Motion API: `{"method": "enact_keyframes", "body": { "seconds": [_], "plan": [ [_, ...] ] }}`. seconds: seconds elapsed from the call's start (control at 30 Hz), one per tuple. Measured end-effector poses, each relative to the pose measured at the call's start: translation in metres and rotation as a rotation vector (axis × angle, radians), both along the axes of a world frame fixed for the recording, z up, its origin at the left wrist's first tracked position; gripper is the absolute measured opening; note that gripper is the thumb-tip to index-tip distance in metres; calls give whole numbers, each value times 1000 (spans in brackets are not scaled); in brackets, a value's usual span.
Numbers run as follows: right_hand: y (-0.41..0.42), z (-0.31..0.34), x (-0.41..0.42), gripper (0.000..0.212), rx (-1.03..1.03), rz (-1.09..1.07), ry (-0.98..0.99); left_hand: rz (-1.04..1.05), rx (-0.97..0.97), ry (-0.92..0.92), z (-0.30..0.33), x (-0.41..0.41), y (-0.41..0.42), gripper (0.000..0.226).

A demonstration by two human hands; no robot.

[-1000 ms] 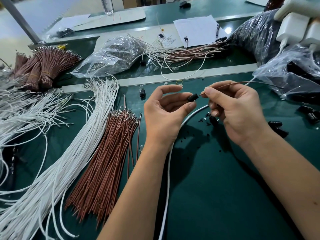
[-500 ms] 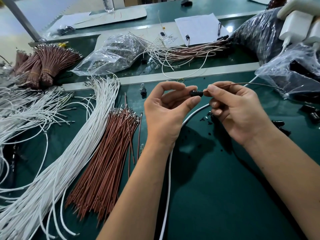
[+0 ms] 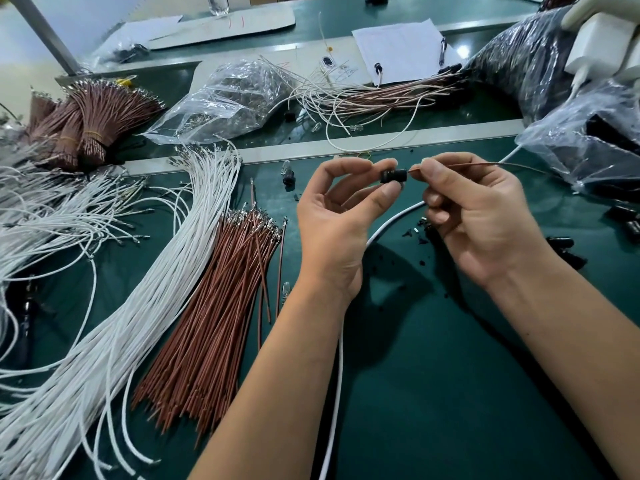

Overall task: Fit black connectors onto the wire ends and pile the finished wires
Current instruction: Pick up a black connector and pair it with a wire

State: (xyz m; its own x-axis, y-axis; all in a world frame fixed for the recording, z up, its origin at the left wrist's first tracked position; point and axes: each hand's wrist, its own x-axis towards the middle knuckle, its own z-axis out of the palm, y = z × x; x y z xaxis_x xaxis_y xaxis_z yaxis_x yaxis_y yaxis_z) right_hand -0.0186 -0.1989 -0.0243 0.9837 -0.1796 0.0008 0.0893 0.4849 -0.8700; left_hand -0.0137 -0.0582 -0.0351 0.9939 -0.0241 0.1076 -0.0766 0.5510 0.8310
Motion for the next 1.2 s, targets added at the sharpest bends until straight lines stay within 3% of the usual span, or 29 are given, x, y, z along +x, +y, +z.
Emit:
{"method": "enact_keyframes", "body": {
  "seconds": [0.17,0.43,0.67,0.9,1.2],
  "plan": [
    [2,1,-1,20,-101,-90,-68,-24,-86,52,-1,1,-2,24],
    [1,-2,0,18,-164,-117,-116,-9,-77,83,-1,2,-2,28],
    [-1,-6,1,15,-418,-211,-197,20,-108,127,-2,2,-1,25],
    [-3,-6,2,17,-441,-239,-211,5,-2,116,-3,1,-3,25],
    [-3,-7,1,15,-477,-216,-196,-30,-22,146,-4,1,-3,24]
  ]
}}
